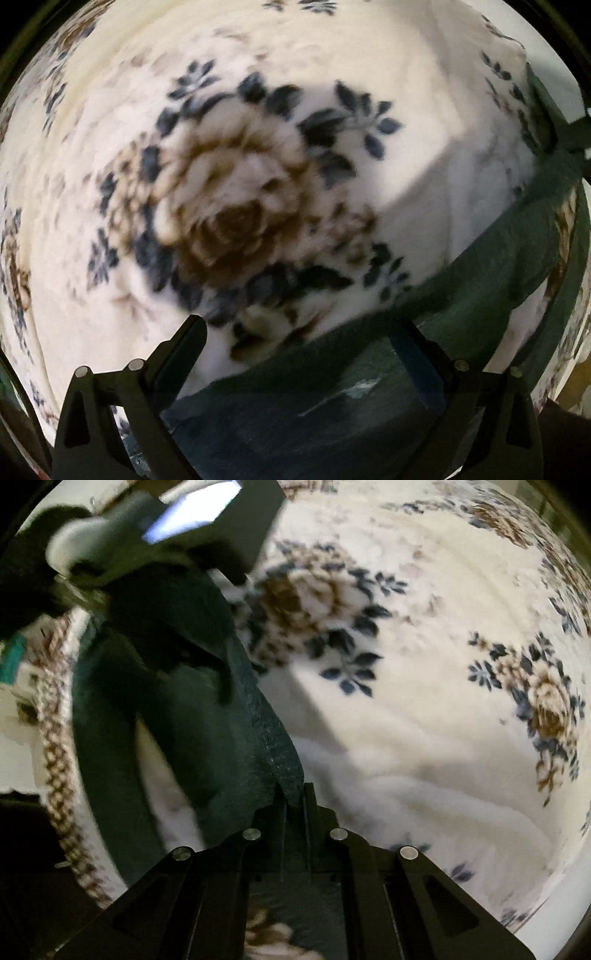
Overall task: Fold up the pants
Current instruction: 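Grasp the hems with both grippers and fold them over toward the waistband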
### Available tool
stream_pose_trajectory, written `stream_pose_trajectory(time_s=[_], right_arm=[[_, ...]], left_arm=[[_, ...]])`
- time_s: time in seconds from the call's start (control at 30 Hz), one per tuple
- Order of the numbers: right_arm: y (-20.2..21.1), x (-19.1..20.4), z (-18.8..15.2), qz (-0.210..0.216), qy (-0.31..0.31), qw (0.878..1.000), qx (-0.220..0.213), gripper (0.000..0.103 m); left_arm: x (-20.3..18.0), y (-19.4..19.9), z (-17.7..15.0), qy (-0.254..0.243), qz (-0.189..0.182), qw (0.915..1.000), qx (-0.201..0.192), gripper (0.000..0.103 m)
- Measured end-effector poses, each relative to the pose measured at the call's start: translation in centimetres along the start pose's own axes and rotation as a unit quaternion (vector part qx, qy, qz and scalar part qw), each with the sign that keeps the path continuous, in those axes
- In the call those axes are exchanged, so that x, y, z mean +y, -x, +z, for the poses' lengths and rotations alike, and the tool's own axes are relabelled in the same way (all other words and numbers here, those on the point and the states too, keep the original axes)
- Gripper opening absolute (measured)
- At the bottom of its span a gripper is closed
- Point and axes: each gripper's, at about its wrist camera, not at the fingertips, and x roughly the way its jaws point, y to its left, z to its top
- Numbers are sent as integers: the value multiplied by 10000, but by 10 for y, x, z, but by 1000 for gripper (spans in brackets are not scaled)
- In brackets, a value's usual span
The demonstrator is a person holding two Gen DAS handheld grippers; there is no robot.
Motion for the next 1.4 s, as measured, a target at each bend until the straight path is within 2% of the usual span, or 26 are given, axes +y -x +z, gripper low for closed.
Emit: stream_pose_trajectory(time_s=[0.03, 0.07, 0.1, 0.13, 0.17, 0.23, 0.33, 0.5, 0.6, 0.67, 0.73, 0.83, 0.9, 1.0, 1.1, 1.17, 1.23, 1.3, 1.4], right_arm=[[4, 1, -5, -10, -43, 9999, -94, 8], [10, 11, -5, 12, -104, 9999, -131, 8], [12, 21, -1, 31, -187, 9996, -190, 8], [13, 21, -5, 19, -253, 9994, -254, 8], [8, 35, 4, 11, -278, 9993, -263, 8], [10, 38, 1, -12, -492, 9982, -357, 8], [25, 50, -8, 30, -815, 9954, -494, 8], [39, 74, -22, 88, -1444, 9875, -623, 8], [49, 93, -41, 277, -1936, 9782, -705, 8], [53, 109, -54, 412, -2255, 9704, -754, 8], [52, 125, -71, 616, -2691, 9582, -757, 8], [38, 153, -100, 903, -3228, 9396, -690, 8], [20, 173, -119, 981, -3577, 9268, -595, 8], [-11, 195, -140, 953, -3948, 9130, -395, 8], [-45, 207, -154, 899, -4233, 9014, -161, 8], [-65, 212, -160, 826, -4399, 8943, -16, 9], [-78, 210, -162, 779, -4556, 8868, 62, 9], [-83, 207, -165, 754, -4727, 8780, 90, 9], [-80, 209, -160, 634, -4755, 8772, 218, 12]], left_arm=[[-3, 1, 3, -17, -122, 9999, -43, 74], [-6, 0, 5, -3, -319, 9995, -64, 61], [-9, 1, 6, 43, -581, 9983, -93, 36], [-14, 3, 6, 79, -747, 9971, -131, 23], [-21, 5, 5, 62, -683, 9975, -193, 21], [-30, 9, 1, 123, -603, 9975, -344, 15], [-40, 18, -12, 528, -710, 9943, -590, 12], [-62, 39, -42, 1453, -1089, 9798, -838, 10], [-81, 57, -81, 2159, -1531, 9603, -879, 10], [-94, 61, -107, 2602, -1894, 9433, -815, 10], [-89, 69, -138, 2954, -2126, 9285, -740, 10], [-104, 60, -175, 3440, -2369, 9066, -603, 10], [-114, 43, -193, 3664, -2425, 8972, -454, 10], [-126, 7, -203, 3929, -2456, 8858, -239, 10], [-133, -24, -207, 4078, -2461, 8792, -98, 10], [-137, -40, -205, 4091, -2424, 8797, -38, 11], [-141, -40, -199, 4016, -2339, 8854, -49, 12], [-147, -33, -192, 3886, -2173, 8954, -70, 12], [-157, -18, -183, 3743, -1912, 9074, 9, 12]])
